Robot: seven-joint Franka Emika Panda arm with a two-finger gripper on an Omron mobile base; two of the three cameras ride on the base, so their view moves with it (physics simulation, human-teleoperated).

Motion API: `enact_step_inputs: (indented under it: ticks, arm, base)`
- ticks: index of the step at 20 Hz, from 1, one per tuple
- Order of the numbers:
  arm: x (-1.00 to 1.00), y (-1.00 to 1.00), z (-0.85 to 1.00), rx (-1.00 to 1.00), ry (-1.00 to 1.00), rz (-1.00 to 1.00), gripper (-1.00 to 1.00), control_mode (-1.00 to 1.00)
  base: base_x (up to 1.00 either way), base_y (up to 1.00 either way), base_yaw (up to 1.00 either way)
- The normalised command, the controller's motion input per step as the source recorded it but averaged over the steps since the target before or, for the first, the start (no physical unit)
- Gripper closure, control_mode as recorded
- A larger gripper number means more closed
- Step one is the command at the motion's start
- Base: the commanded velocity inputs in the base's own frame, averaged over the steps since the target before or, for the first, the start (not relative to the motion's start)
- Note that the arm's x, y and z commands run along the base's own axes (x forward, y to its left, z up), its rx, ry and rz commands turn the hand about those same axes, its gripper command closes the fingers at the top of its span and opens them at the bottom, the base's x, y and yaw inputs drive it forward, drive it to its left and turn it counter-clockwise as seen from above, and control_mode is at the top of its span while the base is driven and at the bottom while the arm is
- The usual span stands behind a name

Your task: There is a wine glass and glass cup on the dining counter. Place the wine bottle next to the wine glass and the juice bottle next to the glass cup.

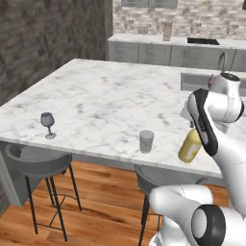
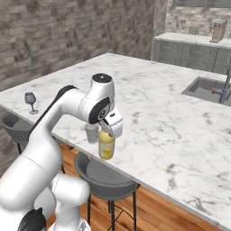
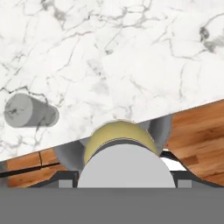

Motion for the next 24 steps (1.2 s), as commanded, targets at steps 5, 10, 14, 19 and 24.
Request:
enact_step_inputs:
  ticks: [5,10,14,19,24]
  arm:
    - [0.55,0.25,-0.13,0.00,-0.02,0.07,1.00,-1.00]
    - [0.53,0.08,-0.12,0.00,0.00,0.05,1.00,-1.00]
    - [0.49,0.12,-0.09,0.00,0.00,0.05,1.00,-1.00]
    - [0.37,0.06,-0.07,-0.04,0.00,0.03,1.00,-1.00]
    - [0.19,0.02,-0.20,-0.13,0.03,0.04,1.00,-1.00]
  base:
    - [0.00,0.00,0.00]
    - [0.00,0.00,0.00]
    - [0.00,0.00,0.00]
    - [0.00,0.00,0.00]
    - [0.00,0.00,0.00]
